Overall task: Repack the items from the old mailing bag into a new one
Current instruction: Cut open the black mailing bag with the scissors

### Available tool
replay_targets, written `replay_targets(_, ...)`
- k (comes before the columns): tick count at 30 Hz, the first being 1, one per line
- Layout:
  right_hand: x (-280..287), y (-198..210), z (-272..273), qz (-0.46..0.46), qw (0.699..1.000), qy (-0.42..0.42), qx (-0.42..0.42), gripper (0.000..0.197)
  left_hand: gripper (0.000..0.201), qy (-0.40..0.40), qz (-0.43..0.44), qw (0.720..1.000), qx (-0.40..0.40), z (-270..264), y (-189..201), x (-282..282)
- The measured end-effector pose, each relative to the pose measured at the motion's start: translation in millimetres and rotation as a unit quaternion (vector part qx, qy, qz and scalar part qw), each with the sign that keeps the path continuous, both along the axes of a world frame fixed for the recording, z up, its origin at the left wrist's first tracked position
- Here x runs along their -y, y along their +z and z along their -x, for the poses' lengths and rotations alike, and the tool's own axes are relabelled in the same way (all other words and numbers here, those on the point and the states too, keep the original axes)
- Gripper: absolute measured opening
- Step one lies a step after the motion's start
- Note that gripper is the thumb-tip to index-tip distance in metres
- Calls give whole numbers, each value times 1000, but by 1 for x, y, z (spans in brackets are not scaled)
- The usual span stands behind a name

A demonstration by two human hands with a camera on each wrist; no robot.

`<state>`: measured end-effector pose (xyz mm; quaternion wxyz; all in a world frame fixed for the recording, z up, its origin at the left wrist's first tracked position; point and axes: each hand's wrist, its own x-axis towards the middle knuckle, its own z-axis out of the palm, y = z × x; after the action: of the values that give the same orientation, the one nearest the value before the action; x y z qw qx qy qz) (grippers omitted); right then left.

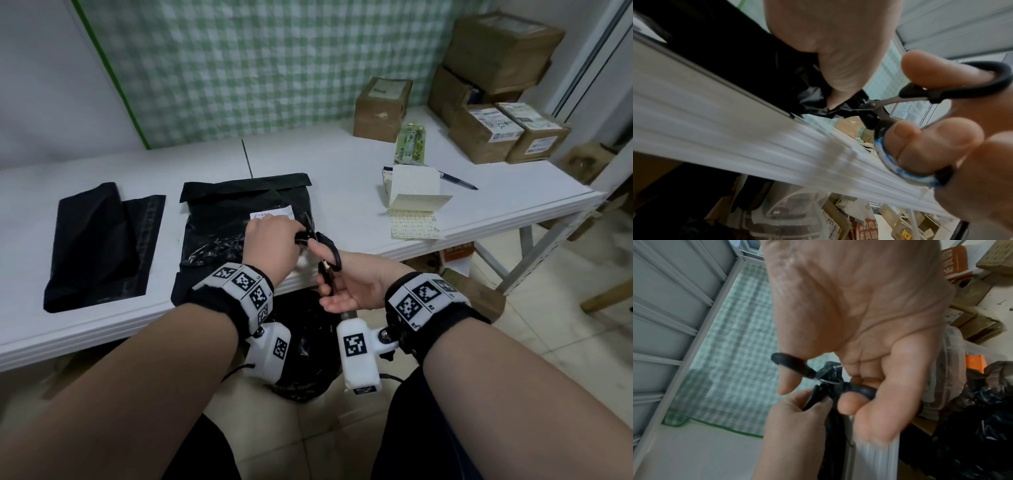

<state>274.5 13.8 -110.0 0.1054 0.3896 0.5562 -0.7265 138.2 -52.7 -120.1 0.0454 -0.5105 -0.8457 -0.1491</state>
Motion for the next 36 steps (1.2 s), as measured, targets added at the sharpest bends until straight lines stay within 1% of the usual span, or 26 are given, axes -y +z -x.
replay_targets(4,1,3,4,34,999,-11,-10,57,35,-28,-33,998,39,1,-3,4)
replay_targets(10,4,-2,11,25,1000,-10,-5,60,28,-43,-63,994,83,1,-4,11)
replay_targets(16,7,-9,13,-25,999,-25,-1,49,32,-45,-76,990,106,4,-2,12)
replay_targets(20,5,-11,13,-37,998,-43,-5,46,32,-44,-89,989,112,4,0,13)
replay_targets(25,8,-11,16,-5,999,-42,-10,50,30,-49,-88,984,149,3,7,16)
replay_targets(30,8,-7,17,35,999,-26,-11,58,25,-54,-71,972,218,8,14,21)
replay_targets(36,6,-6,11,61,998,16,3,63,18,-25,-116,957,265,15,17,22)
